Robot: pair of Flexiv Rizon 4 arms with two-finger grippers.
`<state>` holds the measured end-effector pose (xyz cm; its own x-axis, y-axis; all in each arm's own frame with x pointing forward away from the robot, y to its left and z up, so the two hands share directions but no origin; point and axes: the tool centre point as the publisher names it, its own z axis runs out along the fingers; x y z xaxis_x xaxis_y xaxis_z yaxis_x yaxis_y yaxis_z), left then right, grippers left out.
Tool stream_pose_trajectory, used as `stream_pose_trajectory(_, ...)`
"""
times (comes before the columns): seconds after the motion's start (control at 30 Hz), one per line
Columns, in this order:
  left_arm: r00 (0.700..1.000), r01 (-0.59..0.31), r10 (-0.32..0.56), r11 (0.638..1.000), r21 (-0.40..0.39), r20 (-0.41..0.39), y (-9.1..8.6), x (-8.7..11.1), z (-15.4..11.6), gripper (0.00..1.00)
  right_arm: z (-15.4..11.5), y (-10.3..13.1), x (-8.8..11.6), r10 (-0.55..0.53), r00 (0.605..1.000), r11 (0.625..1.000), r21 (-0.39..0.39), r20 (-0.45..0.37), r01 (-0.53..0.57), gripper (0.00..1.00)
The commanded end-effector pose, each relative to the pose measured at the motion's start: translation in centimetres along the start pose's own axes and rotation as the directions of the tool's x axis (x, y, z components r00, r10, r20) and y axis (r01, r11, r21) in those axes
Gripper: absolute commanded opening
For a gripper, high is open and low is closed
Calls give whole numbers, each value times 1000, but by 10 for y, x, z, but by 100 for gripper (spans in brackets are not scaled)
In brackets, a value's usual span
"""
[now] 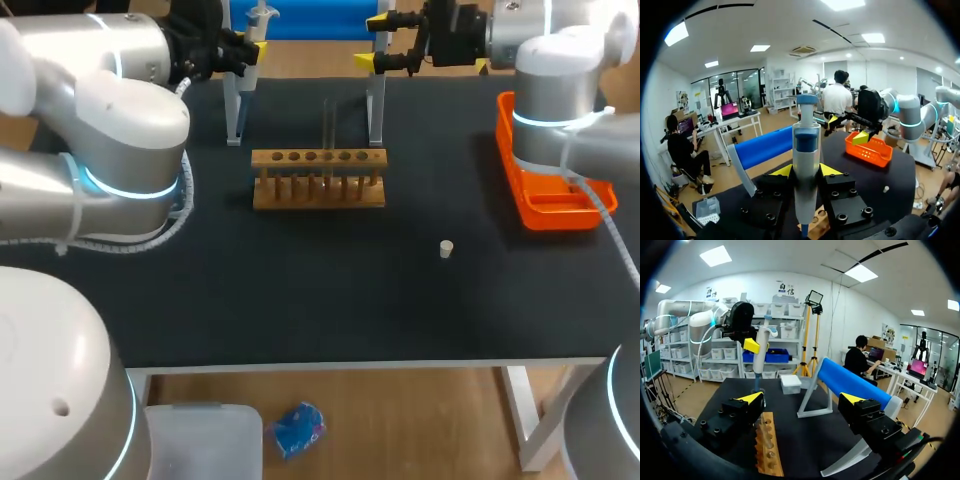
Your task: Invert the test tube, pick up the pipette, mount the tip to pipette, aspirate from beaker and dispense into the tube, eject the tip, return the pipette, and cap with the stopper.
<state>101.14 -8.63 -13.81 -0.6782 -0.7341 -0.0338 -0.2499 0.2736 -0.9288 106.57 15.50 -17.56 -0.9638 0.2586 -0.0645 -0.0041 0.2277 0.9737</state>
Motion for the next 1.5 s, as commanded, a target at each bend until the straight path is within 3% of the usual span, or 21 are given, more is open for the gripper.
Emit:
stream_pose_trajectory(0.03, 1000, 0, 0, 1000, -9, -3, -2, -1, -1, 0, 0, 0, 0, 0, 1000, 1000, 0, 0, 0, 100)
stream_pose_trajectory(0.27, 994, 5, -2, 1000, -20, 106, -4, -34, 19, 0, 0, 0, 0, 0, 1000, 1000, 0, 0, 0, 100)
stream_pose_trajectory(0.47, 971, 36, -30, 999, -20, 236, -11, -63, 30, 0, 0, 0, 0, 0, 1000, 1000, 0, 0, 0, 100)
stream_pose_trajectory(0.87, 925, 110, -88, 993, -40, 371, -12, -65, 45, 0, 0, 0, 0, 0, 1000, 1000, 0, 0, 0, 100)
stream_pose_trajectory(1.2, 890, 197, -159, 979, -47, 427, 4, -89, 61, 0, 0, 0, 0, 0, 1000, 1000, 0, 0, 0, 100)
stream_pose_trajectory(1.5, 864, 226, -171, 972, -61, 474, 3, -102, 79, 0, 0, 0, 0, 0, 1000, 1000, 0, 0, 0, 100)
